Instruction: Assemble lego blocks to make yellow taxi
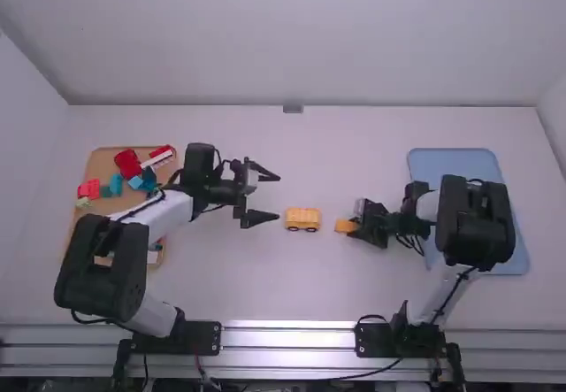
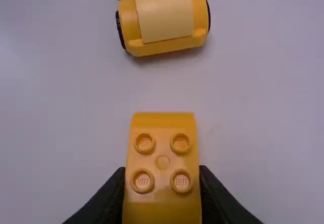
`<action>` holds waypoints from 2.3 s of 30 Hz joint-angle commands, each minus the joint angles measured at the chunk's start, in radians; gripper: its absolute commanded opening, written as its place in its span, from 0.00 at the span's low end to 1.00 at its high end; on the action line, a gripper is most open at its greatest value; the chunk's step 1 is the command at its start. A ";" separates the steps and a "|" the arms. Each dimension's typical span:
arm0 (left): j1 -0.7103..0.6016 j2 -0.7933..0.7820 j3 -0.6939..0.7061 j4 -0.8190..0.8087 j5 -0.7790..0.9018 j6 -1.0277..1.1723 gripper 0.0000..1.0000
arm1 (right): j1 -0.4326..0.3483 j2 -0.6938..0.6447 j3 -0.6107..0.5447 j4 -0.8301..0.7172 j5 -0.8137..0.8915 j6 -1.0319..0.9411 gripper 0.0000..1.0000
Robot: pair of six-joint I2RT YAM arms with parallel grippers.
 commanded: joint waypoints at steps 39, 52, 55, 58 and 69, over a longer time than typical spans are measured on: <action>-0.187 0.540 0.028 0.409 -0.295 0.029 0.86 | 0.326 -0.097 0.261 -0.172 -0.061 0.161 0.20; -0.195 0.540 0.013 0.443 -0.291 0.029 0.48 | 0.362 -0.097 0.085 0.241 -0.050 0.472 0.22; -0.193 0.540 0.014 0.442 -0.292 0.024 0.48 | 0.380 -0.097 0.037 0.344 -0.047 0.529 0.22; -0.197 0.540 0.014 0.442 -0.291 0.025 0.48 | 0.394 -0.097 0.015 0.373 -0.041 0.529 0.20; -0.200 0.540 0.013 0.441 -0.284 0.017 0.45 | 0.393 -0.097 -0.017 0.370 0.034 0.529 0.18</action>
